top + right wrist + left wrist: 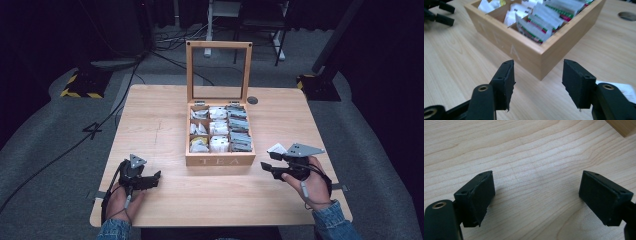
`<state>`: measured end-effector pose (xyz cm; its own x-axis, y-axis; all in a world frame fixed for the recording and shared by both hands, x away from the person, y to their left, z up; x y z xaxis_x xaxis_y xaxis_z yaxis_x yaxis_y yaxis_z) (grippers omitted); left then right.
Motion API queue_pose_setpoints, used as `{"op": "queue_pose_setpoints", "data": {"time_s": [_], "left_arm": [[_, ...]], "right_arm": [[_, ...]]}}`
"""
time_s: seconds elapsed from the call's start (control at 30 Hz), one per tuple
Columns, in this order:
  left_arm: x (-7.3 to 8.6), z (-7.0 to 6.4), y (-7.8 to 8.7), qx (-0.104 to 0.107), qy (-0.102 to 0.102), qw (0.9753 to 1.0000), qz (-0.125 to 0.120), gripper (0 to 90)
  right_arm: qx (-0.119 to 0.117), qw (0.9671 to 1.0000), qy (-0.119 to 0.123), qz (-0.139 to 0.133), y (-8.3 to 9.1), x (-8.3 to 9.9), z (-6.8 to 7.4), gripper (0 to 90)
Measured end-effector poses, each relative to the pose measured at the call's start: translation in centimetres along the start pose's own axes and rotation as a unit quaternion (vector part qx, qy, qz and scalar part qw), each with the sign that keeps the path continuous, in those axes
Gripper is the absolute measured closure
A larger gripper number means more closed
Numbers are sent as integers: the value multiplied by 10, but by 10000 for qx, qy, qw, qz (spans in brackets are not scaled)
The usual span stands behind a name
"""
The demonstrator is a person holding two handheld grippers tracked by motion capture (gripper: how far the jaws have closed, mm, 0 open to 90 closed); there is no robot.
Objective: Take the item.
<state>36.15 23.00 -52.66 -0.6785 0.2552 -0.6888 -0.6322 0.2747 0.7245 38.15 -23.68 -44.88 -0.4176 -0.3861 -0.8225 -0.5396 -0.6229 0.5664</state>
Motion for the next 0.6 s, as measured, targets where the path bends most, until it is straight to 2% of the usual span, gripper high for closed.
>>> {"op": "queue_pose_setpoints", "data": {"time_s": [0.1,0.43,0.6], "left_arm": [[0,0,0,-3,-8,10000,2,136],[0,0,0,-4,-9,10000,-6,136],[0,0,0,-5,-9,10000,-6,136]], "right_arm": [[-132,9997,35,187,-11,8,6,440],[-264,9977,105,616,-34,29,14,411],[-284,9970,223,691,-43,36,15,377]]}}
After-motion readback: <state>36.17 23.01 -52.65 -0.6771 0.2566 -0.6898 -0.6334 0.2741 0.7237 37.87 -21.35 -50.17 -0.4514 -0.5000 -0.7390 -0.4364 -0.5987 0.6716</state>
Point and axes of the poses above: each handheld gripper's, and its own axes: y roughly backward along the jaws, x roughly out of its underside, z roughly to its left, the point moved 3 cm from there along -y, roughly forward along the jaws
